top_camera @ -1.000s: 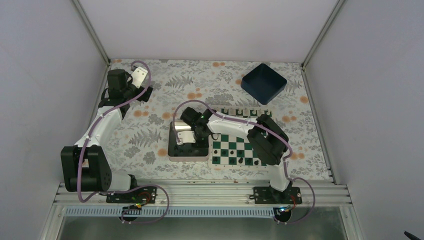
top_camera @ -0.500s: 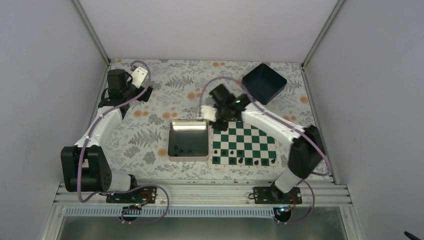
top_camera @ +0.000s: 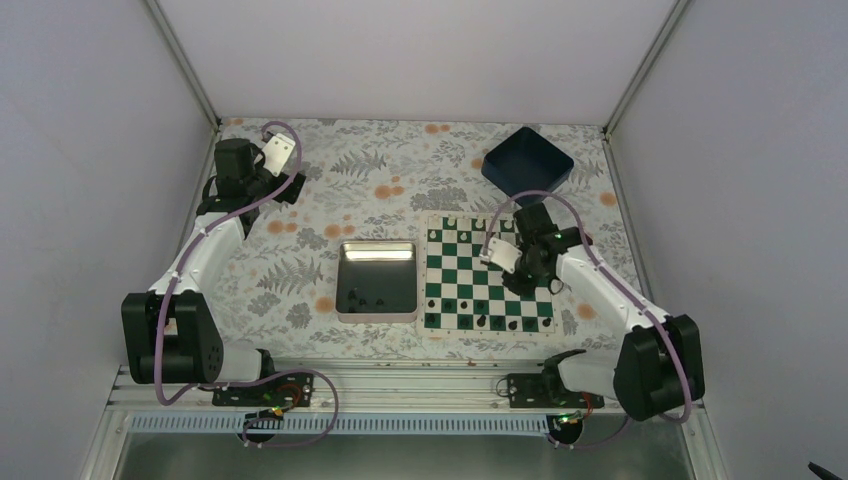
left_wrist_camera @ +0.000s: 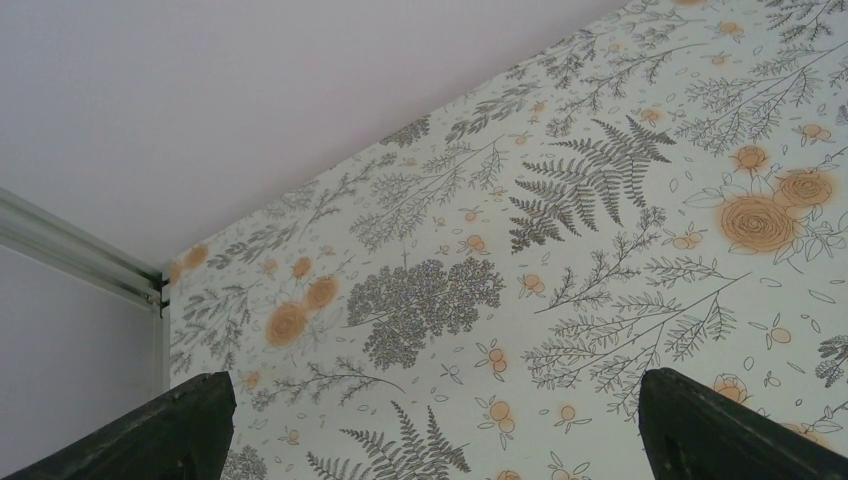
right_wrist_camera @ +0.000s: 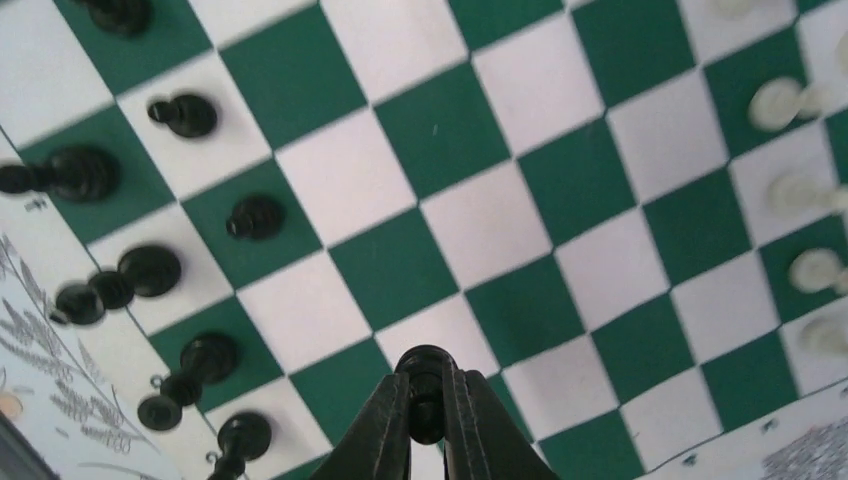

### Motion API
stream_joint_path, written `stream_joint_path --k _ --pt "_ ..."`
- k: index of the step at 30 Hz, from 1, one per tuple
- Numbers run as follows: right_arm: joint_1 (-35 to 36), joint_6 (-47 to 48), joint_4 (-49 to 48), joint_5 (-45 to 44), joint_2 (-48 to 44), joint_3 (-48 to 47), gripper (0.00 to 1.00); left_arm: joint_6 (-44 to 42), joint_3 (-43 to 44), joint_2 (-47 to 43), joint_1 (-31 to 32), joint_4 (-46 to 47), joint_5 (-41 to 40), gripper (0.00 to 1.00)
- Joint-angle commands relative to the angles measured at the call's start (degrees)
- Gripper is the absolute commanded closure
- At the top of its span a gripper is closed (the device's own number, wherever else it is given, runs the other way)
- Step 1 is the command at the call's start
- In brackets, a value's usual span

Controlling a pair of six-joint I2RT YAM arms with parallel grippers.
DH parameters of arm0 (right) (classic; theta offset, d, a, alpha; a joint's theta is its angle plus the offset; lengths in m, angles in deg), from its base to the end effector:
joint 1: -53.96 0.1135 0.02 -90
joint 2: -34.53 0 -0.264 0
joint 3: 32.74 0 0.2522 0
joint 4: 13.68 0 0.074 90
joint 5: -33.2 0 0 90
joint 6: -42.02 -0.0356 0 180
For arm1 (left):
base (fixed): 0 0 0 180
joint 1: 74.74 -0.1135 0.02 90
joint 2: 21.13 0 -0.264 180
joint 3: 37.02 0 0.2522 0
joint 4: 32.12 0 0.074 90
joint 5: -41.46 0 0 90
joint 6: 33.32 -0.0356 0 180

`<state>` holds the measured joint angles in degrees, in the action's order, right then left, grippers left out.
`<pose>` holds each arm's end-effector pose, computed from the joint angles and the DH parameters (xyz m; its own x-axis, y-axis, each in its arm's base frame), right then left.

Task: Set up the chess pieces on the board
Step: Place the chess piece on the chessboard.

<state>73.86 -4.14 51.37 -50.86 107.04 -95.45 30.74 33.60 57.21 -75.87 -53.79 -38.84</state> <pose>0.2035 0.0776 0.2168 -0.4025 -0.8784 -0.2577 -0.8912 0.4404 -0.1090 0.3117 0.0001 0.2846 -0.3855 0.4237 -0.8197 0.3291 0.8931 0.3068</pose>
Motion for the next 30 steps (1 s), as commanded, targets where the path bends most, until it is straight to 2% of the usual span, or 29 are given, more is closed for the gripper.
stream_joint_path --k 1,6,14,30 --pt "-2.82 2.78 -1.06 1.74 -3.1 4.72 0.91 0.62 1.28 -0.61 -0.02 0.26 0.52 0.0" --pt "-2.84 3.89 -2.67 4.66 -0.64 7.99 0.9 0.62 1.53 -0.32 0.01 0.01 0.37 0.0" --pt "-2.04 5.69 -3.73 8.25 4.67 7.33 0.89 0.53 1.5 -0.14 -0.02 -0.04 -0.13 0.0" --pt "-0.05 5.57 -3.38 9.19 8.37 5.94 0.89 0.38 1.39 -0.02 -0.02 0.08 -0.73 0.0"
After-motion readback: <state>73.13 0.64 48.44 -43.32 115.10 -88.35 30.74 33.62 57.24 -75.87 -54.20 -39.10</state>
